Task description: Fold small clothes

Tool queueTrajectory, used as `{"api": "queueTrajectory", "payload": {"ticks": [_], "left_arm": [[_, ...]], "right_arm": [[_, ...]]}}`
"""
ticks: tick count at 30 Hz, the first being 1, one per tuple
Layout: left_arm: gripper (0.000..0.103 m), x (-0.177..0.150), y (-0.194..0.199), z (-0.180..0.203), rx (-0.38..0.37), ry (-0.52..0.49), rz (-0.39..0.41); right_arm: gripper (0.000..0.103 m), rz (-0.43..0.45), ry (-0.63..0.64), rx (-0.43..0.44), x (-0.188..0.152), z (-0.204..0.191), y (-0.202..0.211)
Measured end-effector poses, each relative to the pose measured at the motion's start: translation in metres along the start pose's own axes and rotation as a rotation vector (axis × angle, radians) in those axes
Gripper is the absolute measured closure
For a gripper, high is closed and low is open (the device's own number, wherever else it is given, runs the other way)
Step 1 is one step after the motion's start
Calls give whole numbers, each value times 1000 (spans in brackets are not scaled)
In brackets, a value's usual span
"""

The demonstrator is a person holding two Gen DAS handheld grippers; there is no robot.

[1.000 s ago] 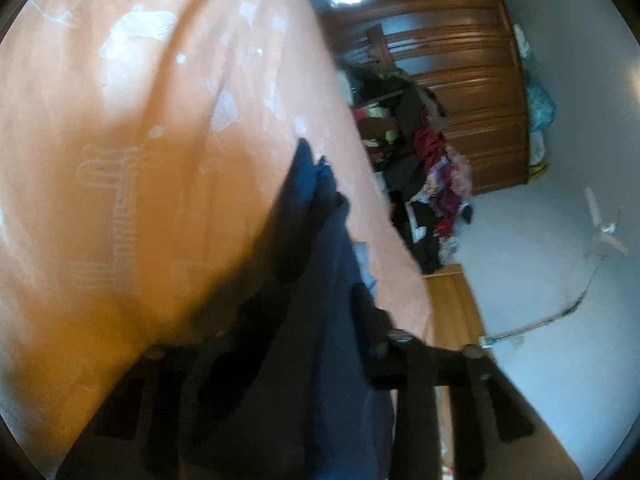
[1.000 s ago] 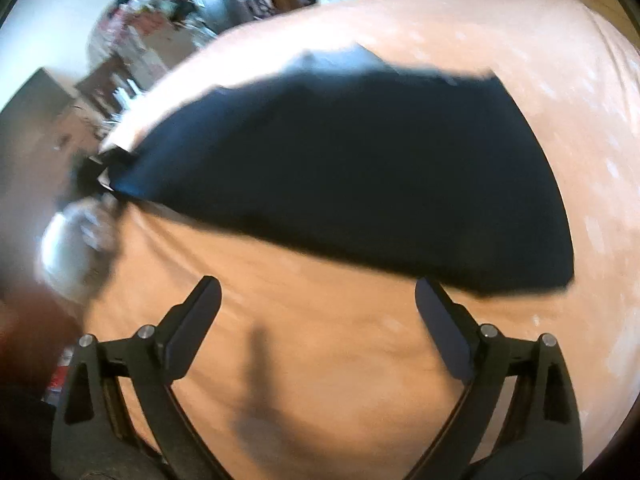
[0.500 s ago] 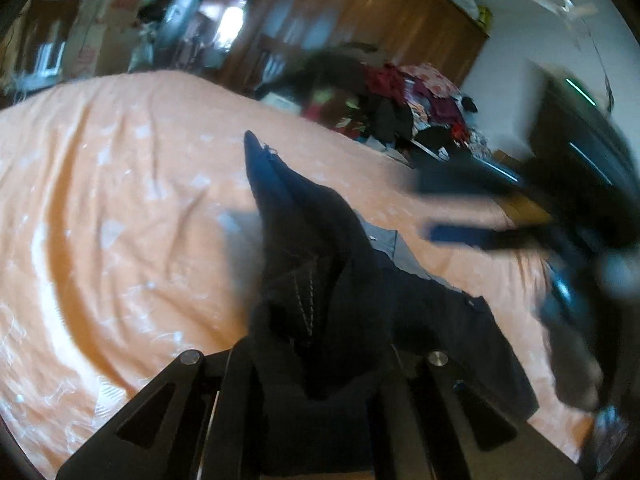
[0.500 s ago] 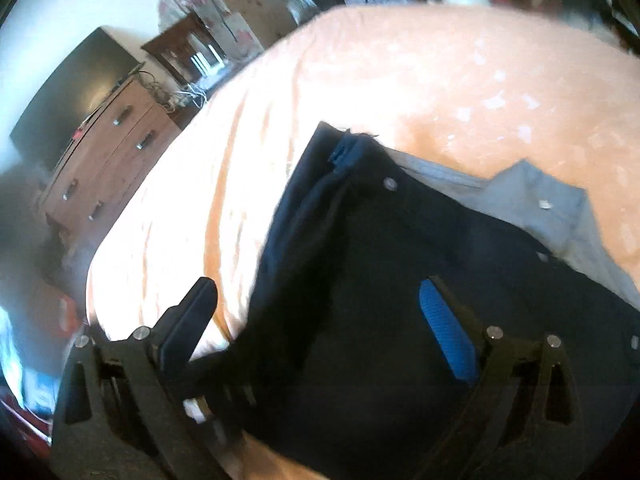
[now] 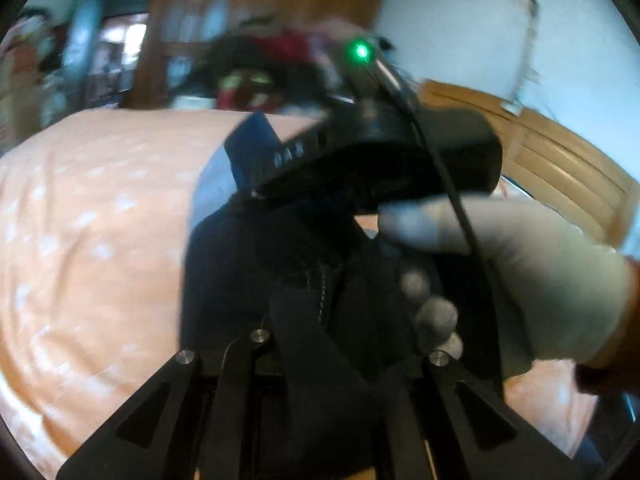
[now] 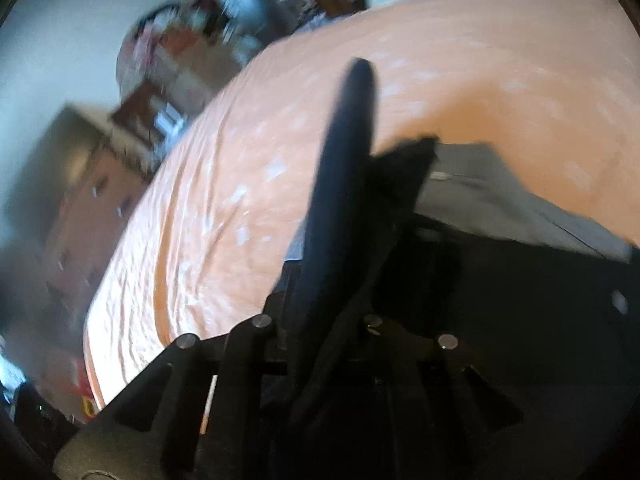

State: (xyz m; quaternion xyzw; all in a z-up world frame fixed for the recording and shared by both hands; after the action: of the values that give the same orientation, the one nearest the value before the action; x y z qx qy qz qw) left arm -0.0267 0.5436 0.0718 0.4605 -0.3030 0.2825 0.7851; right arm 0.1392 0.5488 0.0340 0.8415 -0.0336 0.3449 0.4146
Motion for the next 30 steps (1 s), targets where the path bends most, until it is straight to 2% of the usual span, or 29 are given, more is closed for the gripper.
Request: {"api": "queueTrajectory", "payload": {"ticks": [2, 4, 9, 16, 22, 25, 27, 28, 29, 30], "left_arm": [[96, -5, -16, 34, -41, -53, -43], [88, -18, -39, 76, -107, -97, -108], [85, -47, -88, 136, -149, -148, -220], [85, -83, -145, 177, -159, -150, -353], [66, -110, -182, 182, -116, -153, -433], [60, -108, -174, 177, -123, -168, -441], [60, -107, -148, 177, -147, -168, -449], [60, -113, -132, 182, -162, -170, -438], [60, -108, -104, 182, -184, -183, -401], [59, -105, -86, 177, -193, -189, -374]], "right_arm": [[92, 34, -56, 16, -13, 28, 24], [92, 70, -119, 25, -28, 67, 49], [92, 75, -204, 36, -58, 125, 76], [92, 38, -301, 94, -96, 191, 92], [90, 22, -384, 221, -105, 200, 73], [83, 16, -439, 262, -114, 194, 84], [70, -4, -434, 278, -122, 182, 96], [59, -13, -426, 287, -127, 179, 104], [51, -24, -413, 292, -132, 174, 111], [48, -38, -401, 295, -139, 167, 119]]}}
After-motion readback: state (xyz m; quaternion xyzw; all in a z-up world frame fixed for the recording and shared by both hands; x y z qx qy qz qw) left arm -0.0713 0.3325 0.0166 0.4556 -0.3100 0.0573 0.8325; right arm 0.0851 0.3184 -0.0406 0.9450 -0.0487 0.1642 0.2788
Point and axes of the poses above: each gripper's, at about its wrist camera, not at the fingertips, and y roughly against the way its jaws point, z to its right, x to its top, the point moved 10 cm from there along -y, roughly the way its jaws point, and after that the axes turned 12 degrees about y, right-handed, at the moved point
